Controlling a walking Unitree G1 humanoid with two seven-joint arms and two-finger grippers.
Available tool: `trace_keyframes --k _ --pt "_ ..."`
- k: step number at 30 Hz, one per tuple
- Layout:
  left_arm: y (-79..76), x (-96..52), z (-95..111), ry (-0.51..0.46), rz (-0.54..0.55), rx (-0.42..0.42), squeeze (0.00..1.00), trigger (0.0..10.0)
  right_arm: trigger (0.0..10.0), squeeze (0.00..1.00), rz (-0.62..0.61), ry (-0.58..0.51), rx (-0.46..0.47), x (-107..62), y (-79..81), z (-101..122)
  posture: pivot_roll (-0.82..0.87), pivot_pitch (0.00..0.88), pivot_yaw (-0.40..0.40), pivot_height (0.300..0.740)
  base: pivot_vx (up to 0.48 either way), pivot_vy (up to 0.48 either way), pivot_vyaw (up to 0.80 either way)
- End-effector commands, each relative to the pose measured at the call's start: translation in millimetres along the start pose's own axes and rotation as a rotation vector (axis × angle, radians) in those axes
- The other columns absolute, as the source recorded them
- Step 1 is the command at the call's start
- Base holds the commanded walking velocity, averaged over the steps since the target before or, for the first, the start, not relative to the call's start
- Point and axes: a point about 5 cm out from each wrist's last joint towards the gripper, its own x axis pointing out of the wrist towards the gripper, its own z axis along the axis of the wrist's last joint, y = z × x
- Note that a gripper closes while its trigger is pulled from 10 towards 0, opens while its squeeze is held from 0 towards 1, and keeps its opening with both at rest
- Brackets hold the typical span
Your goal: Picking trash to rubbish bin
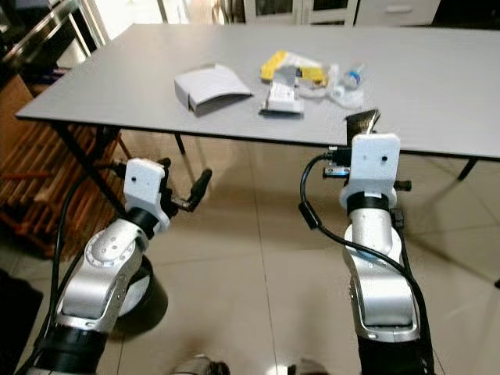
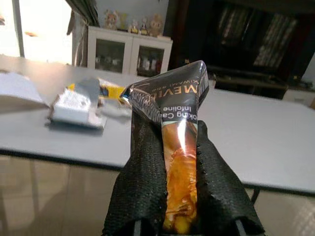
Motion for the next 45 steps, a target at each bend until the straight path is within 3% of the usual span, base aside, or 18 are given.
trace_keyframes --k 1,11,28,45 --pt "3.9 -2.0 -3.0 0.010 -0.003 0.012 0.00 10.0 10.0 0.00 -0.001 -0.004 -0.002 0.0 -0.6 0.9 -0.07 0.102 0.072 0.740 0.000 0.000 0.00" --pt "9.7 1.9 -1.3 0.004 0.012 0.012 0.00 10.0 10.0 0.00 -0.008 0.006 -0.001 -0.1 -2.0 -0.7 -0.07 0.100 0.072 0.740 0.000 0.000 0.00" --pt "11.6 1.3 -4.2 0.018 0.019 -0.007 0.00 10.0 10.0 0.00 -0.006 0.016 -0.003 1.7 -0.4 -2.4 -0.07 0.108 0.072 0.740 0.000 0.000 -0.58" --pt "10.9 2.4 -5.4 0.026 0.015 -0.008 0.00 10.0 10.0 0.00 -0.009 -0.005 0.001 3.4 0.7 0.8 -0.06 0.109 0.074 0.740 0.000 0.423 0.00"
